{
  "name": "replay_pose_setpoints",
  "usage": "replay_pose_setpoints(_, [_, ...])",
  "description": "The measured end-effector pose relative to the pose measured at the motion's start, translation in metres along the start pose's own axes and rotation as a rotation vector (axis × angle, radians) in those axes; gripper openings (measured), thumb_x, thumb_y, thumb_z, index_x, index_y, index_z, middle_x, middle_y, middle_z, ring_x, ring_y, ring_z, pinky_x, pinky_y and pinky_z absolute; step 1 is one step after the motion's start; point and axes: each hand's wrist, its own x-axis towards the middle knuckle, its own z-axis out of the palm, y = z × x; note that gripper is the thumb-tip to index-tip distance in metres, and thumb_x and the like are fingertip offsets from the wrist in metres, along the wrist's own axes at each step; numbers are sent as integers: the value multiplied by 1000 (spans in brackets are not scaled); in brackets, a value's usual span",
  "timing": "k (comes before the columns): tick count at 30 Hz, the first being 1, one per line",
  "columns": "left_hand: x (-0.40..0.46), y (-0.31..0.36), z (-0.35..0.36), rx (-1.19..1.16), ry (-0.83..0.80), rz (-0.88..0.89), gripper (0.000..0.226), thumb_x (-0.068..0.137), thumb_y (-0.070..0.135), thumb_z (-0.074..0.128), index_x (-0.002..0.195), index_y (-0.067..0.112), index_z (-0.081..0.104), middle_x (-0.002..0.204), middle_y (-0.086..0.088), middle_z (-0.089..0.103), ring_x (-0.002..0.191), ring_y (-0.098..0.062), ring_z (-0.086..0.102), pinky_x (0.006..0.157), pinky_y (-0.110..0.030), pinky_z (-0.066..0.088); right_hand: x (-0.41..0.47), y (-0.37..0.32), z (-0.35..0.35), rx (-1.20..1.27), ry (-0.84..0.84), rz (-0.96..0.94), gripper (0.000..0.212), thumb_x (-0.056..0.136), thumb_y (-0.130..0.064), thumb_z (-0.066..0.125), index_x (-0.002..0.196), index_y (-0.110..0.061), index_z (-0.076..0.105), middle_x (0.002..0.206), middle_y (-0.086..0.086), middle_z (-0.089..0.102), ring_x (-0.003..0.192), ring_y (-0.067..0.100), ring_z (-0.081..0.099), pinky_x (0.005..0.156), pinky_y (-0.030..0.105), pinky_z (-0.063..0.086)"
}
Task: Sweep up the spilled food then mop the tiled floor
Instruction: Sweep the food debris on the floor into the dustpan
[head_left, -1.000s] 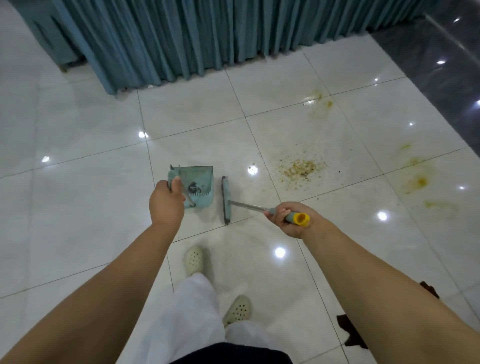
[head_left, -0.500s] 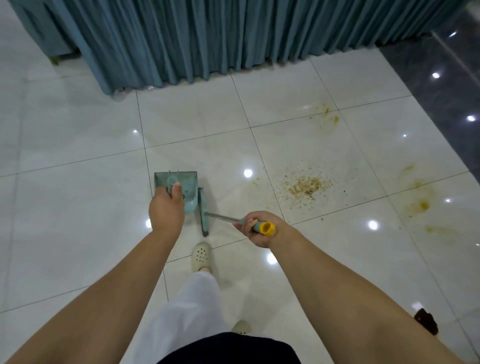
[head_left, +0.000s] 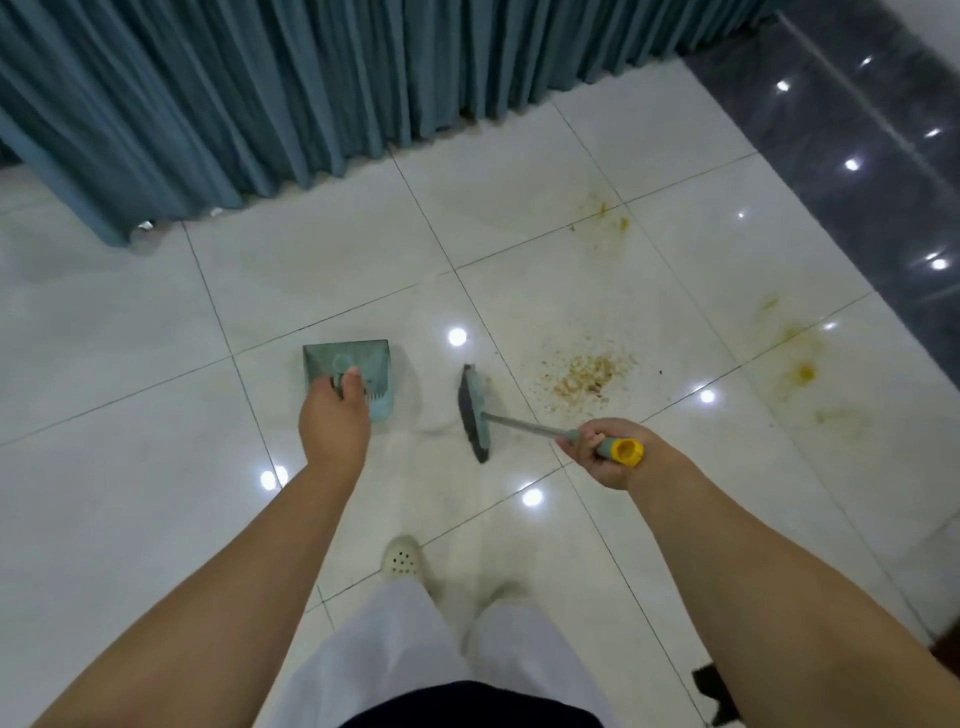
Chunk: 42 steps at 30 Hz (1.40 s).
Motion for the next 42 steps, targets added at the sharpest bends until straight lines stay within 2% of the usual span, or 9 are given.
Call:
replay_pose_setpoints(7, [10, 43, 45, 38, -38, 56, 41, 99, 38, 38, 94, 0, 54, 89, -16, 65, 80, -30, 59, 63, -29, 35, -2, -67, -29, -59, 96, -97, 29, 93, 4, 36, 122, -1, 37, 91, 22, 50, 26, 11, 37, 28, 13, 37])
replay_pose_setpoints(14, [16, 77, 76, 2, 26, 34, 43, 98, 40, 38, 94, 0, 52, 91, -19, 66, 81, -32, 61, 65, -33, 41, -18, -112, -36, -148, 25, -91, 32, 92, 7, 34, 123, -4, 35, 93, 23, 49, 28, 10, 38, 30, 13, 39])
replay_pose_setpoints(17, [20, 87, 82, -30, 49, 22, 42, 98, 41, 39, 95, 1, 52, 89, -16, 66, 81, -32, 61, 66, -35, 44, -16, -113, -14, -191, -39, -65, 30, 93, 7, 33, 121, -1, 36, 92, 23, 49, 29, 9, 39, 29, 13, 38])
replay_pose_setpoints(20, [30, 91, 77, -44, 83, 22, 37, 98, 40, 40, 91, 5, 51, 89, -14, 66, 76, -26, 56, 64, -30, 38, -8, -104, 18, -223, -99, -39, 30, 93, 8, 34, 122, 1, 39, 91, 24, 50, 31, 9, 39, 30, 13, 39])
replay_pose_setpoints(25, [61, 91, 54, -14, 140, 17, 38, 98, 39, 41, 92, 3, 52, 87, -14, 64, 76, -26, 55, 64, -30, 37, 8, -69, 86, -229, -188, 53, 14, 93, 7, 35, 100, 1, 45, 92, 23, 51, 29, 9, 39, 31, 11, 38])
replay_pose_setpoints(29, [95, 85, 35, 27, 164, -4, 42, 98, 39, 40, 97, -1, 54, 91, -18, 66, 76, -26, 55, 64, -30, 36, 26, -45, 146, -217, -220, 109, 13, 91, 7, 37, 97, 1, 46, 93, 23, 50, 29, 10, 38, 32, 11, 38])
replay_pose_setpoints(33, [134, 81, 12, 39, 159, -22, 39, 98, 39, 40, 92, 2, 52, 90, -19, 66, 81, -33, 60, 65, -32, 40, 45, -36, 191, -202, -215, 131, 11, 92, 6, 36, 97, 1, 45, 93, 23, 49, 27, 10, 38, 30, 12, 37])
replay_pose_setpoints(37, [177, 75, -9, 60, 153, -44, 37, 98, 39, 39, 86, 6, 49, 88, -18, 65, 76, -29, 56, 65, -32, 38, 54, -47, 218, -115, -189, 140, 11, 94, 6, 35, 95, 1, 45, 93, 23, 48, 26, 10, 37, 29, 12, 37])
replay_pose_setpoints(42, [203, 85, 4, 84, 65, -25, 40, 98, 40, 39, 88, 2, 51, 85, -18, 63, 72, -27, 54, 61, -30, 36, 49, -75, 234, 73, -125, 75, 11, 94, 5, 35, 95, 1, 46, 92, 24, 48, 23, 11, 35, 29, 12, 37])
